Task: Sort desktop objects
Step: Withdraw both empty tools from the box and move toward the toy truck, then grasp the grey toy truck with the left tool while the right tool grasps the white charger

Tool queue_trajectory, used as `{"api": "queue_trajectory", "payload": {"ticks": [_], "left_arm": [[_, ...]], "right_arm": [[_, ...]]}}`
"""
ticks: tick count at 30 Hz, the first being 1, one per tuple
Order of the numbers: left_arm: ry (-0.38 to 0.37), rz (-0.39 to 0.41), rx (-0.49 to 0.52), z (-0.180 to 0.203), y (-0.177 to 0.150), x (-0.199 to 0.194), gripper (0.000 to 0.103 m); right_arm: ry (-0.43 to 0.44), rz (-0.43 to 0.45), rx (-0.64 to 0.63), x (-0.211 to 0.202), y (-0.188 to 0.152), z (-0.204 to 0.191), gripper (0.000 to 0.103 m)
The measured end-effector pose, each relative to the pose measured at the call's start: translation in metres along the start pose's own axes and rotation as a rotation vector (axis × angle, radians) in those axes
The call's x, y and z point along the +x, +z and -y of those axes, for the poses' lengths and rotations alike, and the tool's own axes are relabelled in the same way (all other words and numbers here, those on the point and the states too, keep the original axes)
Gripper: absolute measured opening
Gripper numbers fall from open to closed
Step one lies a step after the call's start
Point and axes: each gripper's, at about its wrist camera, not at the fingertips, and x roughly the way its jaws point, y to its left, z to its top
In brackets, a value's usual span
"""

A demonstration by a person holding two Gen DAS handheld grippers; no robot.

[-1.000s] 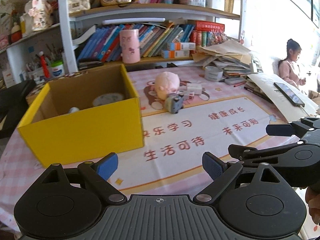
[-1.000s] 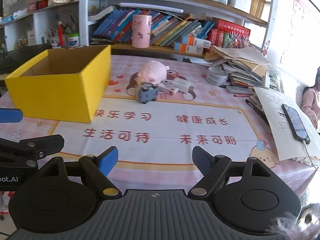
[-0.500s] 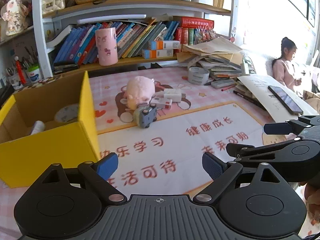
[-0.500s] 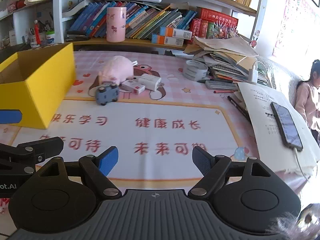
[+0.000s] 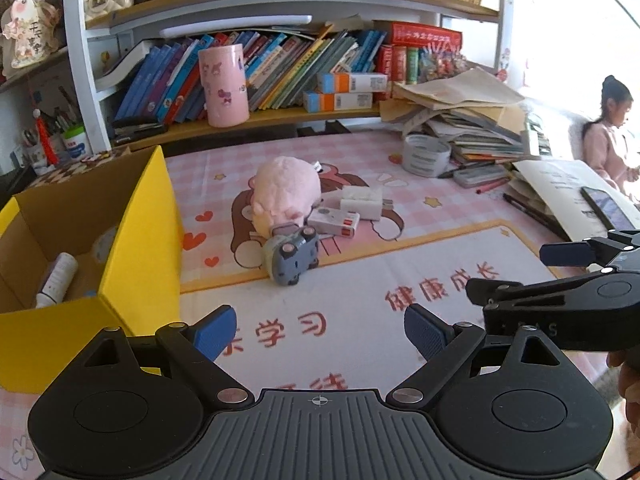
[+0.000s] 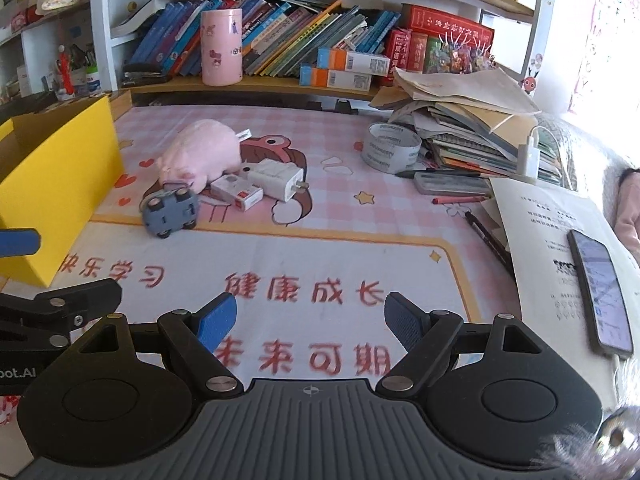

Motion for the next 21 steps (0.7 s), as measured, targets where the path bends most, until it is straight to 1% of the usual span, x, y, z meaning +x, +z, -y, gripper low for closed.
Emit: {"api": "queue_trajectory", "payload": {"ticks": [8,13,16,21], "left_arm": [[0.064,-0.009,-0.043,-0.002,0.018,0.032,0.092],[0.077,-0.023,-0.066,-0.005,0.026,0.054,0.092],[0.079,-0.033,-0.047,-0.004,0.028,0.069,0.092],[0.106,-0.042,-0.01,-0.001,0.033,0.089,0.092]], "right_arm": [[0.017,0.019,0.045,0.038,0.033,0.026,0.08],[0.047,0.015,0.026,0.066,0.056,0.03,0.08],[0.067,0.018,-0.008,0.086,0.066,0.027,0.08],[0.111,0.007,-0.043,0.116,0.08,0.017,0.08]]}}
